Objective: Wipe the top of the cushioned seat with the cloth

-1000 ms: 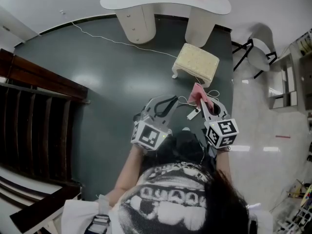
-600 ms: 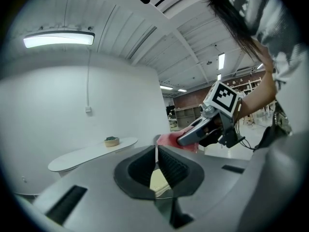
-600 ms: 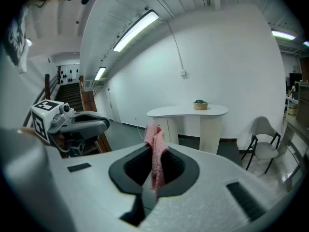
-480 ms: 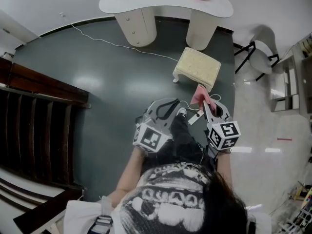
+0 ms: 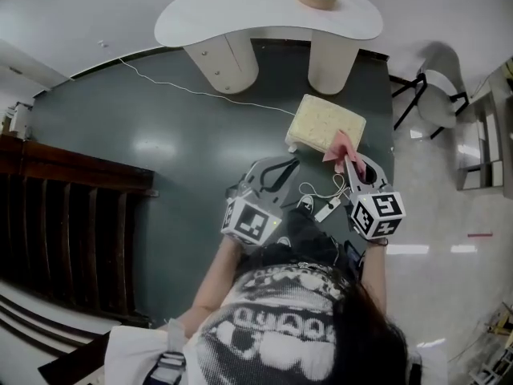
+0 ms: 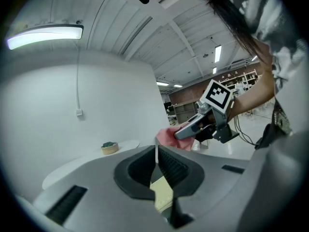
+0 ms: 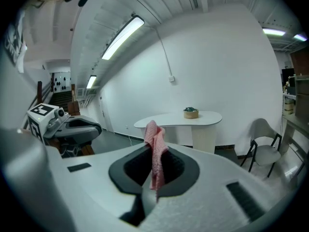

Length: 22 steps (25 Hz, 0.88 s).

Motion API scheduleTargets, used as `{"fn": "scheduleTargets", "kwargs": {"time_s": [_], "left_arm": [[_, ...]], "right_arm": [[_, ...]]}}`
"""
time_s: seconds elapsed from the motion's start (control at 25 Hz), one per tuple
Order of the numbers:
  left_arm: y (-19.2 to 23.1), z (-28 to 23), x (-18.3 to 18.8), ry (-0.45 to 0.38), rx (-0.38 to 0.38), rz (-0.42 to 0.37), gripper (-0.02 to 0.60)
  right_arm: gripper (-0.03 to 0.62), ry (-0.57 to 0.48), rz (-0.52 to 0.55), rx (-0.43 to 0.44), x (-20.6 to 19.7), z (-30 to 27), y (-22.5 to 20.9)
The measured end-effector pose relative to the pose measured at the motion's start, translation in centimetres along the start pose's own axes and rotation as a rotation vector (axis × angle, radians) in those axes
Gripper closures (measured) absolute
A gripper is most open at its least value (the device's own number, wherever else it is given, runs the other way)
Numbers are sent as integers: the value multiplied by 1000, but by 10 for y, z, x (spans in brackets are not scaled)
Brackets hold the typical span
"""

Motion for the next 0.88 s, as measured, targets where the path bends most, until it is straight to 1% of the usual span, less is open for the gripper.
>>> {"fn": "scheduleTargets", "kwargs": {"time_s": [0.16, 0.32, 0.52, 0.88], "left_arm": [[17, -33, 12, 8, -1, -20, 565], [28, -59, 17, 21, -6, -23, 565], [31, -84, 20, 36, -19, -27, 565], [27, -108, 31, 50, -36, -42, 565]], "right_arm": [[585, -7, -32, -7, 9, -13, -34], [585, -1, -57, -8, 11, -25, -59], [585, 4, -68, -2, 10, -33, -76], [585, 16, -102, 14, 3, -35, -95]]}}
Point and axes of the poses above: the fingertips, and each gripper's own axes: z backward along the fingers, y to its left, x out of its top, the point moved 3 cm from there along z, backward along the fingers, and after that the axes turned 14 degrees about y, right-handed, at the moved point
